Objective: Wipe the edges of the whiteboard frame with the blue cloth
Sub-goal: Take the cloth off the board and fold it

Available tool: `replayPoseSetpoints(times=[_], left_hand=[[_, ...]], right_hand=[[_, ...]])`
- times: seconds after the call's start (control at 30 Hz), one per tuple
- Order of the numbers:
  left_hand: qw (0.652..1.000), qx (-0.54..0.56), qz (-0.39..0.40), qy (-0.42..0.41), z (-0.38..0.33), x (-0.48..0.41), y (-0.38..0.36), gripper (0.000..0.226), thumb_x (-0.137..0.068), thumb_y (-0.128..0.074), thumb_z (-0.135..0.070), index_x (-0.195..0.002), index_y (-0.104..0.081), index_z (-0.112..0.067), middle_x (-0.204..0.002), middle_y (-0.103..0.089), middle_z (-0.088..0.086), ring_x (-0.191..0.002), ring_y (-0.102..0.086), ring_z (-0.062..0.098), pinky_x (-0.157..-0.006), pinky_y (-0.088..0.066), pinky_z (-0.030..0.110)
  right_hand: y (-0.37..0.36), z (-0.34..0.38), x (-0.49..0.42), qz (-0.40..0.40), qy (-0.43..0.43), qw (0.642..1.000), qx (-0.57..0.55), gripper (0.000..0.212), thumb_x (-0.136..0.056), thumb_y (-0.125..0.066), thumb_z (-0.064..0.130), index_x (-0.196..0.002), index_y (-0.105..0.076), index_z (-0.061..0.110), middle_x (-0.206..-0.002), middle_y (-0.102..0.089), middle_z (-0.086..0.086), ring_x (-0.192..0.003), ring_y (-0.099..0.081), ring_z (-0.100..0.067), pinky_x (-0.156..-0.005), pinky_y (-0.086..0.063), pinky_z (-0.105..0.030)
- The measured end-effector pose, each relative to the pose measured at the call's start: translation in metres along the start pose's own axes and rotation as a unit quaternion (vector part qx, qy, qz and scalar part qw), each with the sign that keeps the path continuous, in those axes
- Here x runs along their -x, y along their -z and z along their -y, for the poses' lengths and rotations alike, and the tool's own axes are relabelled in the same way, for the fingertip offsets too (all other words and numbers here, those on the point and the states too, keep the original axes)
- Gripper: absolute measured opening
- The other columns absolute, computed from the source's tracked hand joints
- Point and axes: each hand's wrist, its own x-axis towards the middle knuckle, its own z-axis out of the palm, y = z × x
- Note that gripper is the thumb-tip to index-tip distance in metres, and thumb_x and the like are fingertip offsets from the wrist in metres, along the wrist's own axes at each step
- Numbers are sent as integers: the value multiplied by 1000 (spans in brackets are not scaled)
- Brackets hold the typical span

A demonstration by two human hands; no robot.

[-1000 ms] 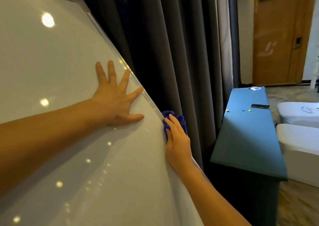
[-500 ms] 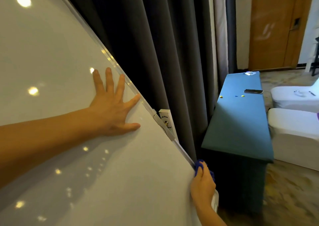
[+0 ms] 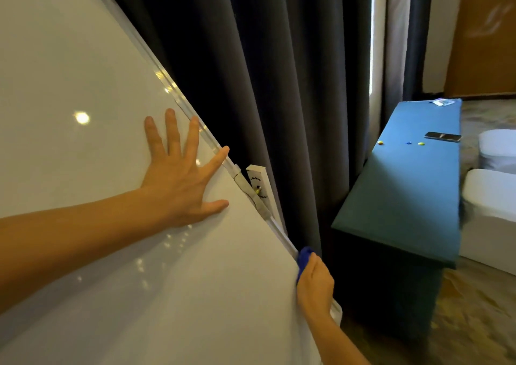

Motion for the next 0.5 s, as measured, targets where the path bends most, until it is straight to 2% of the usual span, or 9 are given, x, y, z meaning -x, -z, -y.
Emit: replayPoseSetpoints(times=[0.07, 0.13, 0.2, 0.23, 0.3, 0.33, 0.4, 0.5], left_hand=[[1000, 4, 7, 7, -2, 1, 5, 105, -62, 5, -93, -149, 18, -37, -157, 18, 30, -135, 20, 64, -105, 0, 78], [999, 16, 30, 11, -2, 4, 14, 105, -62, 3, -93, -150, 16, -37, -157, 19, 28, -135, 21, 63, -106, 1, 77], [997, 40, 60, 19, -3, 9, 27, 103, -63, 4, -90, -150, 16, -37, -159, 19, 24, -137, 21, 59, -108, 3, 75], [994, 67, 80, 24, -5, 13, 34, 101, -64, 4, -88, -151, 16, -37, -161, 16, 21, -139, 21, 57, -109, 4, 74], [981, 155, 117, 20, -19, 30, 50, 93, -73, -3, -84, -151, 12, -36, -163, 7, 13, -144, 15, 49, -114, 4, 67], [967, 216, 134, 7, -32, 42, 58, 88, -79, -11, -82, -152, 9, -36, -164, 1, 10, -147, 9, 44, -117, 2, 63], [927, 340, 155, -24, -64, 74, 75, 84, -85, -26, -76, -153, 3, -34, -164, -6, 6, -149, -4, 36, -120, -8, 55], [891, 423, 163, -21, -114, 122, 89, 88, -85, -34, -74, -153, 2, -31, -164, -7, 2, -149, -10, 30, -119, -11, 49]], right_hand=[[-2, 41, -2, 27, 30, 999, -37, 27, -101, -47, 23, -75, -49, 24, -77, -58, 4, -79, -61, -22, -65, -40, -28], [-6, 78, -5, 35, 59, 997, -22, 24, -102, -46, 24, -78, -48, 24, -80, -57, 7, -74, -55, -9, -66, -41, -23], [2, 98, -8, 26, 2, 997, -70, 20, -103, -44, 23, -83, -48, 22, -84, -57, 3, -74, -54, -11, -70, -48, -28], [10, 102, -10, 11, -69, 987, -144, 21, -103, -43, 25, -85, -52, 20, -84, -59, 0, -76, -57, -15, -72, -51, -33], [32, 98, -8, 19, -213, 920, -329, 18, -103, -46, 26, -96, -59, 15, -89, -63, -4, -84, -61, -22, -72, -52, -36], [43, 96, -3, 34, -252, 878, -406, 16, -102, -49, 23, -105, -60, 12, -97, -65, -6, -91, -63, -25, -75, -52, -37], [62, 93, 14, 61, -273, 814, -509, 28, -103, -46, 22, -124, -57, 6, -118, -65, -12, -102, -62, -30, -84, -51, -40], [94, 90, 40, 104, -235, 796, -549, 41, -107, -35, 31, -136, -51, 7, -130, -60, -12, -104, -63, -28, -85, -52, -38]])
